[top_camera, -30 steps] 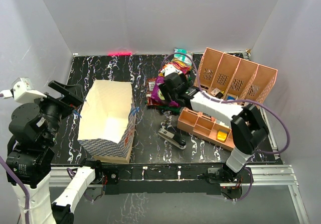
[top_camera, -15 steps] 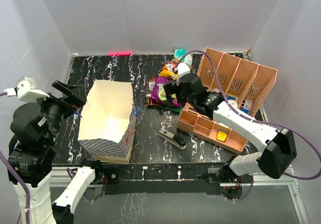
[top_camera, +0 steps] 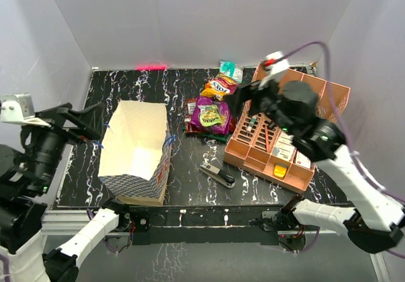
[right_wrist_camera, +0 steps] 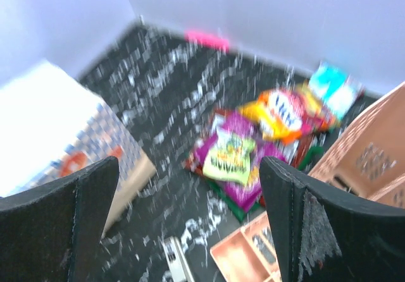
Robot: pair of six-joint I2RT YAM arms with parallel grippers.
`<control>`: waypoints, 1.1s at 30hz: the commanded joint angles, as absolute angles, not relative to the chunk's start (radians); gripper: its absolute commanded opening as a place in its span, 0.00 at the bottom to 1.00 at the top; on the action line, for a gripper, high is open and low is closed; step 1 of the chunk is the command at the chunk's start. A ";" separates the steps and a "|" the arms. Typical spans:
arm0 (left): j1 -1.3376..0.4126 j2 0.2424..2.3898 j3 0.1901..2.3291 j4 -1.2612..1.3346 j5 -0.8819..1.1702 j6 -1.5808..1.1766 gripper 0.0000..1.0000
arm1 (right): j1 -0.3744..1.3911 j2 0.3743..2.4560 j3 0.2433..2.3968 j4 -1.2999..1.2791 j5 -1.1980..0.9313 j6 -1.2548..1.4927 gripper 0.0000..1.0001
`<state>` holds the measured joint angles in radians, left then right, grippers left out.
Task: Take the snacks out of the paper bag
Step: Place the snack at the center of the board, then reset both arms
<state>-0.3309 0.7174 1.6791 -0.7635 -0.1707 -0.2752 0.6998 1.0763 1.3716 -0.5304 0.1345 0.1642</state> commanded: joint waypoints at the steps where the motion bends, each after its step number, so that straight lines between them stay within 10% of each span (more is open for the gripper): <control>1: -0.406 0.758 1.786 -0.707 -0.229 -0.114 0.98 | 0.698 0.991 1.570 -0.586 0.193 0.146 0.98; 33: -0.469 0.750 1.766 -0.615 -0.217 -0.136 0.98 | 0.698 0.925 1.783 -0.684 0.303 0.154 0.98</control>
